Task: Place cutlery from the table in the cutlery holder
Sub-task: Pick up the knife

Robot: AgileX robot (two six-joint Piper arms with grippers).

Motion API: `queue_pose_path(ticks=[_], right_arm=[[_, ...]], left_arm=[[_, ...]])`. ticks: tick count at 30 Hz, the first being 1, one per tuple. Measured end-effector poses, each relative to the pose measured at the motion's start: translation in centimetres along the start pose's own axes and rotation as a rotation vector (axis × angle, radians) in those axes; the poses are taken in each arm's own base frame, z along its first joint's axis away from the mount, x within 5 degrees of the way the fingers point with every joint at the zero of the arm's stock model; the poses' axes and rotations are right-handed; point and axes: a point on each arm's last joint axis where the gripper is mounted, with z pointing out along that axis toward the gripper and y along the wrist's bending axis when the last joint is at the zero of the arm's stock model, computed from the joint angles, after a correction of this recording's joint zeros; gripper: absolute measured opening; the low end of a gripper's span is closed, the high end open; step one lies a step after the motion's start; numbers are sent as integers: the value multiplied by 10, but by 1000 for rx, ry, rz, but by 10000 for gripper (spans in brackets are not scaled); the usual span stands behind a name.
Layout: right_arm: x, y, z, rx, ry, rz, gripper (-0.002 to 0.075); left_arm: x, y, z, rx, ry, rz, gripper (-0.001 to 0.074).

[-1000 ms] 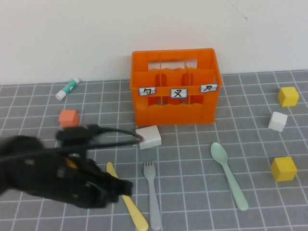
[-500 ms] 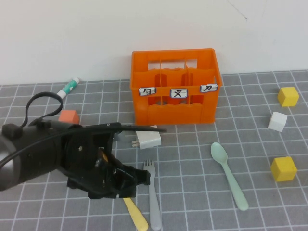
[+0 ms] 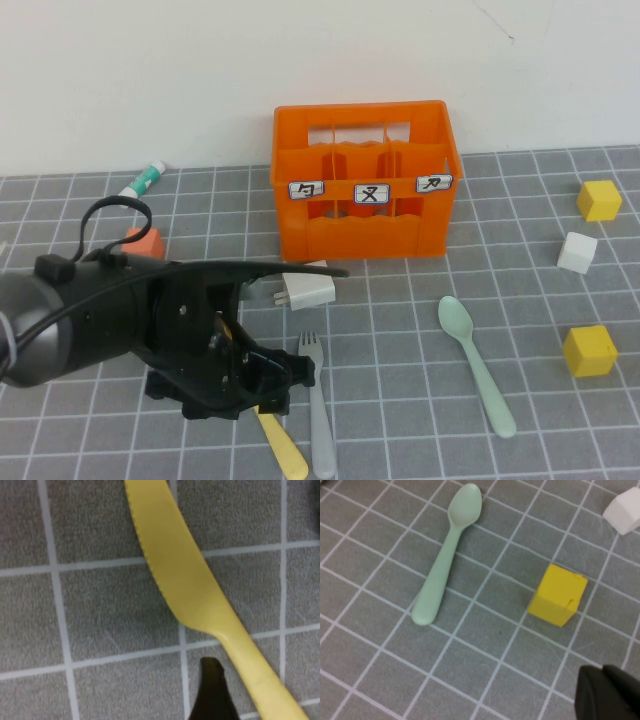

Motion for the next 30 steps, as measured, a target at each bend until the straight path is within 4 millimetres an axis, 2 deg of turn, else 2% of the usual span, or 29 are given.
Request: queue_pose_path(ticks=[19, 25, 30], right_arm=[[-1, 1, 0, -7, -14, 8, -3], [-2, 1, 0, -14, -23, 17, -3], [-2, 1, 0, -15, -25, 11, -3]], left_arm=[[-4, 1, 16, -11, -4, 23, 410], [-9, -3, 21, -13, 0, 89, 410], [-11, -14, 27, -28, 13, 212, 410]])
